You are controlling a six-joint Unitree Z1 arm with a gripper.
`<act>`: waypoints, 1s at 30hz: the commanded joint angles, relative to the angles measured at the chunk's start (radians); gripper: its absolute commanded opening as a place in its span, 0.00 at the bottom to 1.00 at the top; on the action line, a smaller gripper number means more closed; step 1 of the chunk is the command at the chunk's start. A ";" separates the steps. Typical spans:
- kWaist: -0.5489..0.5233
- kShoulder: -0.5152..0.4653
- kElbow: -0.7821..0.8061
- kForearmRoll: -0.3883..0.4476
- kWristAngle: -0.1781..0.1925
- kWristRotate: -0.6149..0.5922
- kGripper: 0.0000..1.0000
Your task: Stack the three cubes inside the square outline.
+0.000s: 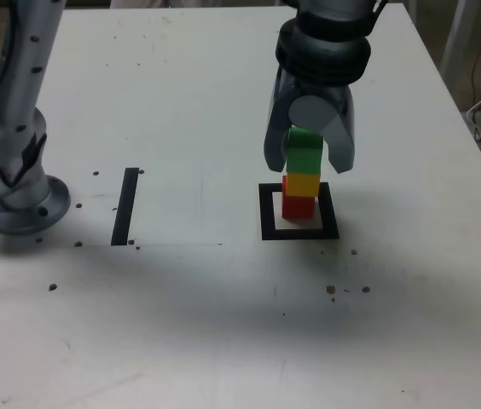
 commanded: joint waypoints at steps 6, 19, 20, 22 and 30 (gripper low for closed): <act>0.001 -0.102 0.031 0.022 0.053 -0.024 0.99; 0.001 -0.381 0.369 0.042 0.054 -0.091 0.99; 0.001 -0.395 0.403 0.034 0.046 -0.093 0.99; 0.001 -0.421 0.472 0.010 0.032 -0.097 0.99; 0.001 -0.519 0.765 -0.167 -0.012 -0.115 0.99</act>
